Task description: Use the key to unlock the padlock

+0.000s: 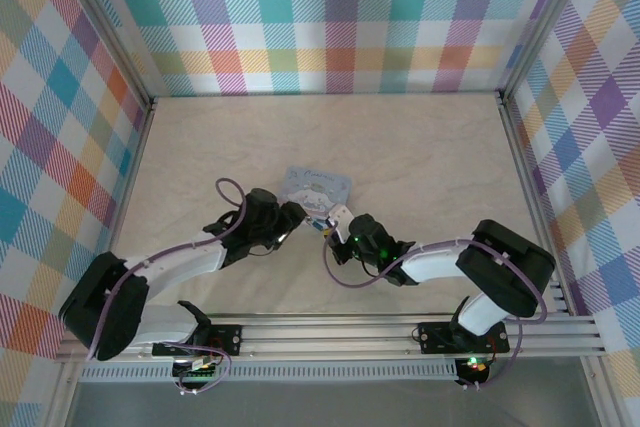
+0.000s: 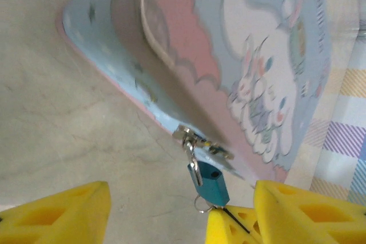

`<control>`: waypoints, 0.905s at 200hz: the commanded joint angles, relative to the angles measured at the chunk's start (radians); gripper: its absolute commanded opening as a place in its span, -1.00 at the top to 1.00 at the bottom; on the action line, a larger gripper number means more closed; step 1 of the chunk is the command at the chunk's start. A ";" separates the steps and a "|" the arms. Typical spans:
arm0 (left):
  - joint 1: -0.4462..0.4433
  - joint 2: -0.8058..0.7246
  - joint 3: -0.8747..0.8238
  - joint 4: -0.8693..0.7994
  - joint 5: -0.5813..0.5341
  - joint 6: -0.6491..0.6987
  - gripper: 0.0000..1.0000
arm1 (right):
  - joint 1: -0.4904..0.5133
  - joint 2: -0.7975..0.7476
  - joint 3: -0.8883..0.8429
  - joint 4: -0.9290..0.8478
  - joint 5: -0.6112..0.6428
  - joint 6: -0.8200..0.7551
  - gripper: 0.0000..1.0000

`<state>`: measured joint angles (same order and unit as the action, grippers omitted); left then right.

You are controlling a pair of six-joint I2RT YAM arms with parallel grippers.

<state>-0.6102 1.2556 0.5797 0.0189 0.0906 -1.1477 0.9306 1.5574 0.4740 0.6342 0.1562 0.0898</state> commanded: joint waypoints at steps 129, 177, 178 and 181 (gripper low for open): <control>0.247 0.163 0.215 -0.068 0.222 0.342 -0.69 | -0.133 0.015 0.020 -0.149 -0.229 0.222 1.00; 0.247 0.303 0.281 -0.058 0.270 0.406 -0.69 | -0.147 -0.001 -0.003 -0.140 -0.230 0.213 0.72; 0.247 0.305 0.282 -0.058 0.272 0.407 -0.69 | -0.147 -0.001 -0.002 -0.141 -0.230 0.213 0.71; 0.247 0.311 0.284 -0.059 0.275 0.408 -0.68 | -0.147 -0.003 -0.004 -0.142 -0.230 0.211 0.69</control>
<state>-0.3740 1.5288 0.8219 -0.0681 0.3111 -0.7967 0.7925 1.5620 0.4805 0.4877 -0.0589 0.2996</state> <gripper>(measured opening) 0.848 0.115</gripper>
